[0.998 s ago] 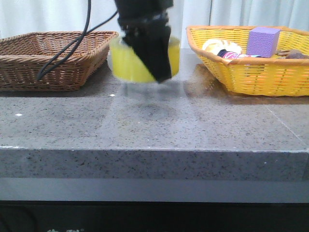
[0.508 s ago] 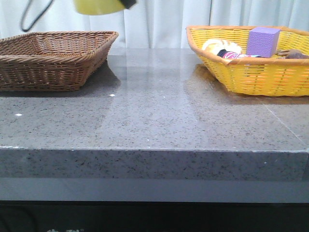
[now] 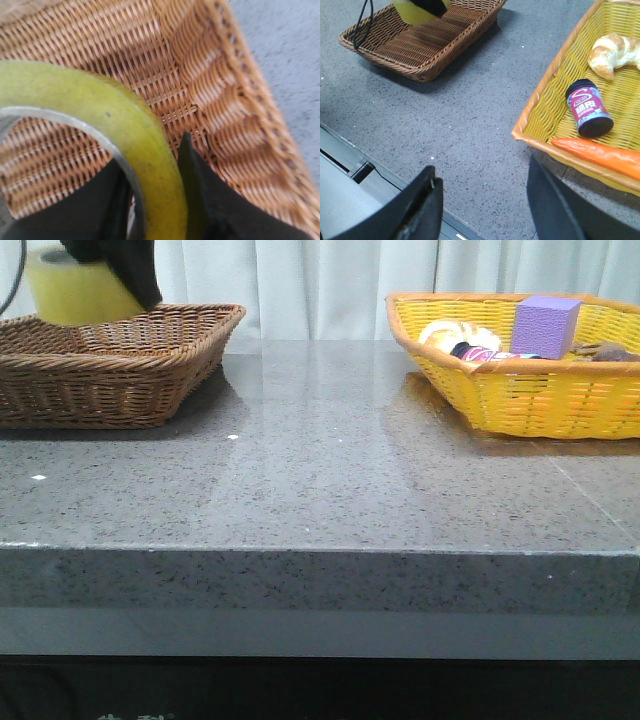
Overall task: Transfer tape with both arms
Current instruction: 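Lift the tape roll with the left gripper over the brown basket, then lower the tape into the brown basket and open the left gripper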
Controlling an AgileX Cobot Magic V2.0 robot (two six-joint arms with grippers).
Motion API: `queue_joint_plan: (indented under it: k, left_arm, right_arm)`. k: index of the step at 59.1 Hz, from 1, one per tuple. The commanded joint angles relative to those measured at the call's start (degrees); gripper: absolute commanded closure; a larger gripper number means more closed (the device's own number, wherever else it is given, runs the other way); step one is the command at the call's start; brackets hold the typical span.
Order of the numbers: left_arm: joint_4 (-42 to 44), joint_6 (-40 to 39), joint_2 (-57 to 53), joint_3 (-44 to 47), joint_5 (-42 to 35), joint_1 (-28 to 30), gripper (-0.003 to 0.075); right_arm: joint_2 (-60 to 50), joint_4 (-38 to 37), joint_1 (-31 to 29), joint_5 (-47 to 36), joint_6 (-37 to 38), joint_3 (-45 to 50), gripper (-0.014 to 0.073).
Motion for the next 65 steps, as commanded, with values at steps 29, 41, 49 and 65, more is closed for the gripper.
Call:
queue_joint_plan:
  k: [29, 41, 49, 65]
  left_arm:
    - [-1.71, -0.5, -3.13, -1.73, 0.45, 0.08, 0.0275]
    - [-3.49, -0.5, -9.74, 0.01, 0.45, 0.08, 0.0282]
    - [-3.63, -2.18, -16.42, 3.05, 0.45, 0.08, 0.0282]
    - [-5.25, -3.31, -33.68, 17.76, -1.1, 0.08, 0.0282]
  right_arm:
    - [0.09, -0.44, -0.25, -4.49, -0.49, -1.34, 0.018]
    - [0.09, -0.44, -0.25, -4.49, -0.49, -1.34, 0.018]
    - [0.09, -0.44, -0.25, -4.49, -0.49, -1.34, 0.018]
    - [0.09, -0.44, -0.25, -4.49, -0.49, -1.34, 0.018]
